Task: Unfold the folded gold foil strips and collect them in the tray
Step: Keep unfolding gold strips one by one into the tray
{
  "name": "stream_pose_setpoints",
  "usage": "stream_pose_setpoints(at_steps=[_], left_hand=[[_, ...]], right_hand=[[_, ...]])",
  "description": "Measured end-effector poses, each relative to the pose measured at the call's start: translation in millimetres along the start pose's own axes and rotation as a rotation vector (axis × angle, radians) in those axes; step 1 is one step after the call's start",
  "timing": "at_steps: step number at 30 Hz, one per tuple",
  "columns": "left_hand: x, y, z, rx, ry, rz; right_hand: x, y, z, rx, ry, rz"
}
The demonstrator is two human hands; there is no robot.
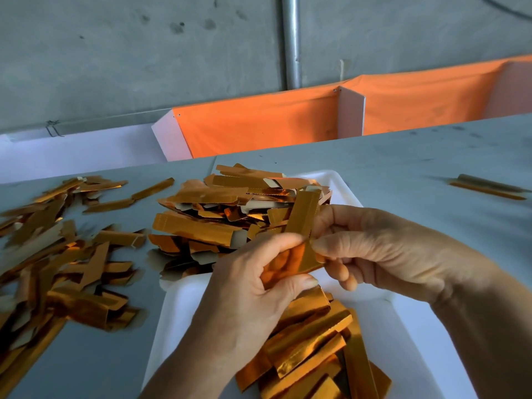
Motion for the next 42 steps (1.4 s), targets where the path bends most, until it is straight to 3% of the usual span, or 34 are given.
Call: stream_pose_setpoints(at_steps=[6,14,23,30,33,42], left_hand=[[-1.7,0.4,-3.3,0.023,0.016,-0.002],[8.4,0.7,-4.3,0.074,-0.147,0.097],[20.1,5.2,-2.0,0.092,-0.274,0.181],[25.2,7.0,1.4,0.144,-0.362,0.217],[26.9,6.2,-1.2,0.152,-0.357,0.225],[23.1,7.0,-2.3,0.013,0.017,0.196]], right_hand=[[-4.4,1.2,-3.4,0.019,-0.001,-0.033],[-8.0,1.3,-2.6,0.037,0.185,-0.060],[-10.3,4.7,-2.8,-0.012,0.160,-0.062],[-11.0,1.0,-9.9,-0.005,0.282,-0.097],[-13.1,0.7,-6.2,-0.045,0.189,-0.150],[-10.5,-1.8,8.7,-0.110,-0.194,-0.147]])
Point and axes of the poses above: each hand's wrist, its own y-axis away from the middle knuckle, its own z-axis out of the palm, x = y × z, the point moved 9 cm from there along -y, towards the middle knuckle, and after that the axes turned 9 degrees about -z, right-handed, at the moved point
